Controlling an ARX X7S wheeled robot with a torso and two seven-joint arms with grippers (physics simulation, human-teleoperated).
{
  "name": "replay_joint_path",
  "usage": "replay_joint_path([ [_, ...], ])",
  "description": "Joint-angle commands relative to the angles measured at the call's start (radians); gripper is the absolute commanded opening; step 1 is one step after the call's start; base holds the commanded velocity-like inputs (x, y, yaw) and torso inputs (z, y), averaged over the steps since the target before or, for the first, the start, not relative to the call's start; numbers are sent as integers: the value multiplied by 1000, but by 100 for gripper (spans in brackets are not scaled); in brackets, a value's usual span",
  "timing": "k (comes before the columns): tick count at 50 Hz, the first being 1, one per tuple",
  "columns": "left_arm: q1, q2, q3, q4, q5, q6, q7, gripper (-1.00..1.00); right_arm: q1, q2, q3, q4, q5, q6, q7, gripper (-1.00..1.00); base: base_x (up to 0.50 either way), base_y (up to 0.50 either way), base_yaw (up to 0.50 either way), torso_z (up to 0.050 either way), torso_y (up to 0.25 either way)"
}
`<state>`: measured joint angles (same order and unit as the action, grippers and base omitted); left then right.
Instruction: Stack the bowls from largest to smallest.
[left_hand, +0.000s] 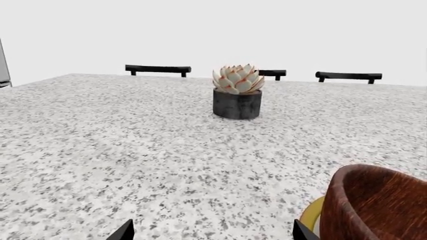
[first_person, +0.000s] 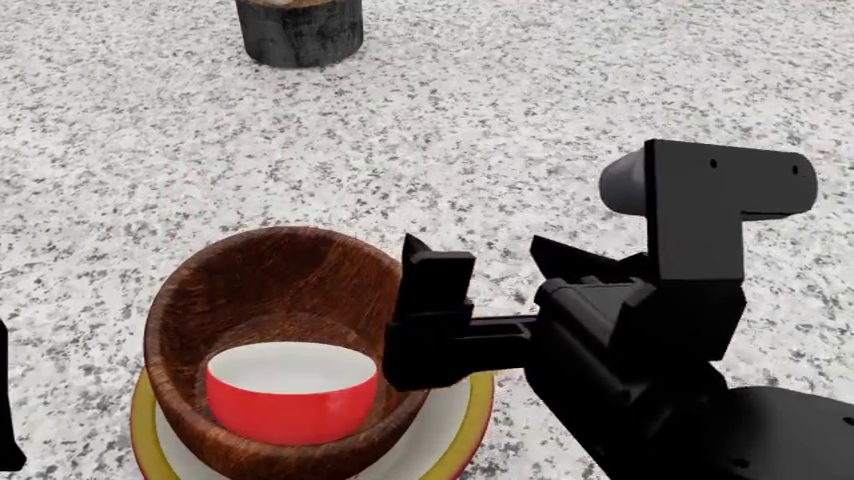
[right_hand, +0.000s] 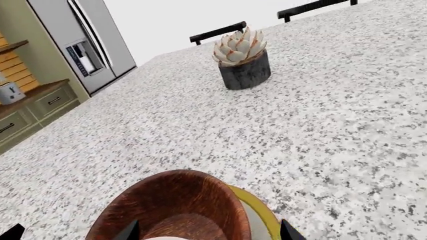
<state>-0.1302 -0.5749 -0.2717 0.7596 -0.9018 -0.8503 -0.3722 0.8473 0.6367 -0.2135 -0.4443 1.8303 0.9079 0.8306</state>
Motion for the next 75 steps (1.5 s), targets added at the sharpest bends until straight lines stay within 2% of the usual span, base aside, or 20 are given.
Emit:
replay_joint_path([
  [1, -3, -1, 8, 0, 6, 4, -5, 100, -95, 93, 108, -75, 1, -48, -19, 100, 0, 0, 0, 0, 0],
  [23, 4, -9, 12, 3, 3, 8, -8, 100, -84, 275, 215, -91, 15, -29, -11, 100, 0, 0, 0, 0, 0],
  [42, -1, -8, 25, 14, -12, 4, -19, 100, -215, 487, 487, -86, 81, -25, -64, 100, 0, 0, 0, 0, 0],
  [47, -4, -8, 34, 16, -11, 3, -19, 100, -320, 479, 607, -96, 71, -1, -79, 100, 0, 0, 0, 0, 0],
  [50, -118, -35, 29, 41, -89, -56, -67, 100, -371, 445, 603, -128, -15, 26, -107, 100, 0, 0, 0, 0, 0],
  [59, -431, -117, 21, -1, -322, -217, -222, 100, -418, 459, 716, -122, 21, 32, -110, 100, 0, 0, 0, 0, 0],
  [63, -542, -134, 72, -18, -391, -278, -268, 100, -497, 384, 778, -158, -22, 49, -139, 100, 0, 0, 0, 0, 0],
  [70, -657, -144, 105, -30, -428, -308, -315, 100, -523, 378, 805, -157, -34, 59, -150, 100, 0, 0, 0, 0, 0],
  [75, -685, -145, 121, -41, -445, -320, -326, 100, -485, 424, 806, -166, 21, 36, -111, 100, 0, 0, 0, 0, 0],
])
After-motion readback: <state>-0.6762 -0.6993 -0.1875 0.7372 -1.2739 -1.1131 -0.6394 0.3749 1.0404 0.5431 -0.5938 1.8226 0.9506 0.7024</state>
